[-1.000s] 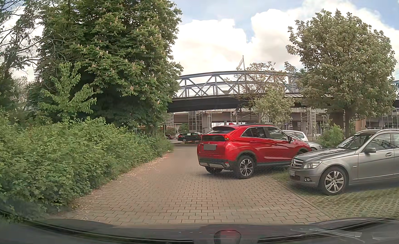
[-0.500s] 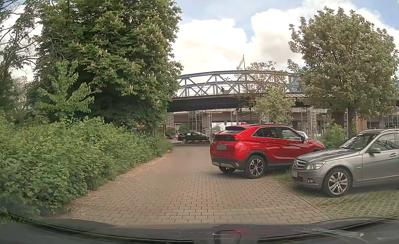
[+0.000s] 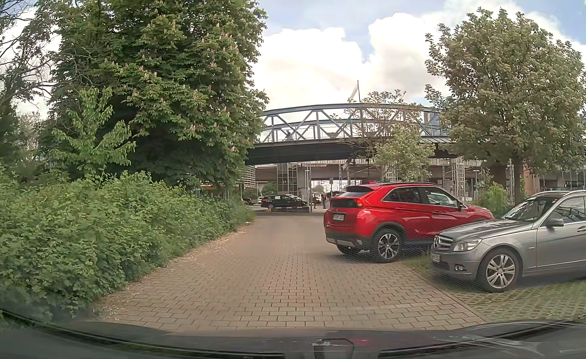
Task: Follow the waypoints while adhering to traffic rules and regulations
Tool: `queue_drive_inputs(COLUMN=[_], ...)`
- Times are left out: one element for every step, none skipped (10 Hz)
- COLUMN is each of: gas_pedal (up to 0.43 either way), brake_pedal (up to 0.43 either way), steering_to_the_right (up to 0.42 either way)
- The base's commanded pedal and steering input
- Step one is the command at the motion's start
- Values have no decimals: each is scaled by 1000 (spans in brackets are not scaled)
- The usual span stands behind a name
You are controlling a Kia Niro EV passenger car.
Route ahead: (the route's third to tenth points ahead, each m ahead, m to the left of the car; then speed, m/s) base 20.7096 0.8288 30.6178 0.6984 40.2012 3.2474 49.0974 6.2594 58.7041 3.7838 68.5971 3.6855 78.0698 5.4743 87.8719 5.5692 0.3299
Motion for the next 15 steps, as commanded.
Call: queue_drive_inputs(gas_pedal=[0, 0, 0, 0, 0, 0, 0, 0, 0, 0, 0, 0, 0, 0, 0], brake_pedal=[0, 0, 0, 0, 0, 0, 0, 0, 0, 0, 0, 0, 0, 0, 0], steering_to_the_right=[-7, -7, -8, -13, -19, -29, -39, -56, -72, -89, -98, -103, -104, -104, -104])
